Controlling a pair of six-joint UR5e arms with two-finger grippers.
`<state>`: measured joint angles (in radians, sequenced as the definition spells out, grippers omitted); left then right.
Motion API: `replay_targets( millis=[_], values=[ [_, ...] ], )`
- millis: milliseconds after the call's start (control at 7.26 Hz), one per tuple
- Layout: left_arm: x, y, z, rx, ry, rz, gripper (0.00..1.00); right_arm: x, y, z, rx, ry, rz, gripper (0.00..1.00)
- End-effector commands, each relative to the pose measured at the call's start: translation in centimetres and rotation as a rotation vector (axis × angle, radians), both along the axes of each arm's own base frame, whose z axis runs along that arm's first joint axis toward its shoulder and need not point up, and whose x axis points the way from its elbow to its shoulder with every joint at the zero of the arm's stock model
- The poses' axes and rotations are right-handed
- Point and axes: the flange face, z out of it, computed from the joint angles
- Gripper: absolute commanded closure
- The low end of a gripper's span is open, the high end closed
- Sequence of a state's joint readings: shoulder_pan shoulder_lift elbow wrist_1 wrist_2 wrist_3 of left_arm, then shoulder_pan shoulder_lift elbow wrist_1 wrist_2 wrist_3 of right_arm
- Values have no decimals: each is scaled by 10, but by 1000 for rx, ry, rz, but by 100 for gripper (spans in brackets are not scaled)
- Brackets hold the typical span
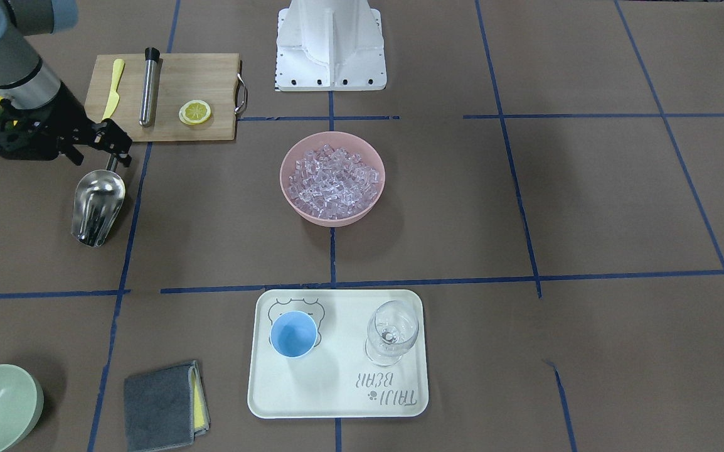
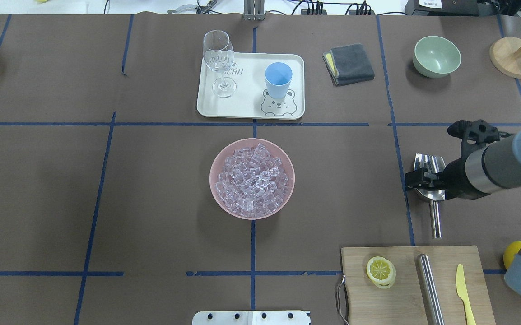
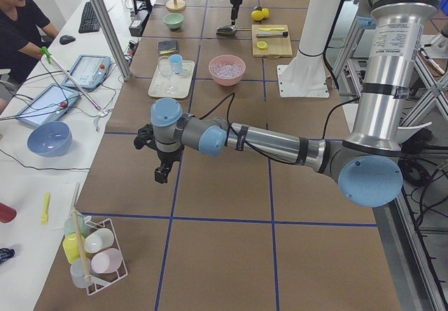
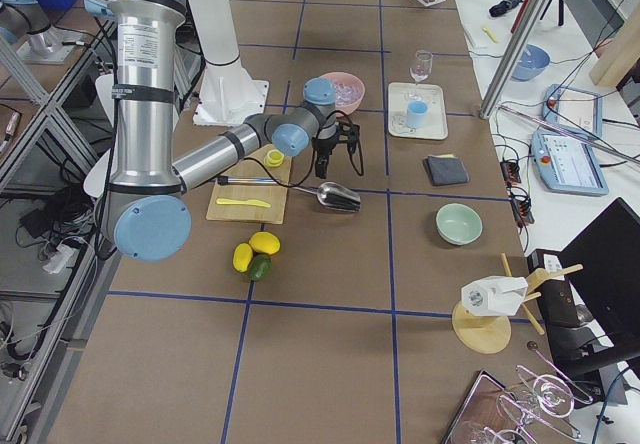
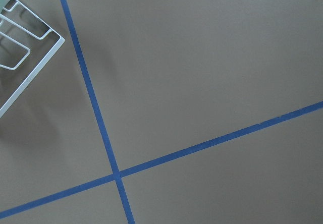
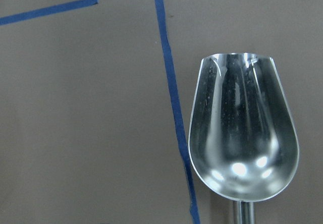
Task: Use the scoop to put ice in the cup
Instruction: 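Reach the right gripper to the metal scoop handle and grasp it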
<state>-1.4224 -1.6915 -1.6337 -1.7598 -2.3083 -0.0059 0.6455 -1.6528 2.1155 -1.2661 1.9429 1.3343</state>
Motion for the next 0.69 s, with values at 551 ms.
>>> replay_targets(
  millis=[551],
  values=[
    [2,-1,-11,75,11,2,0,-31,94,43,103,165,192,0]
  ],
)
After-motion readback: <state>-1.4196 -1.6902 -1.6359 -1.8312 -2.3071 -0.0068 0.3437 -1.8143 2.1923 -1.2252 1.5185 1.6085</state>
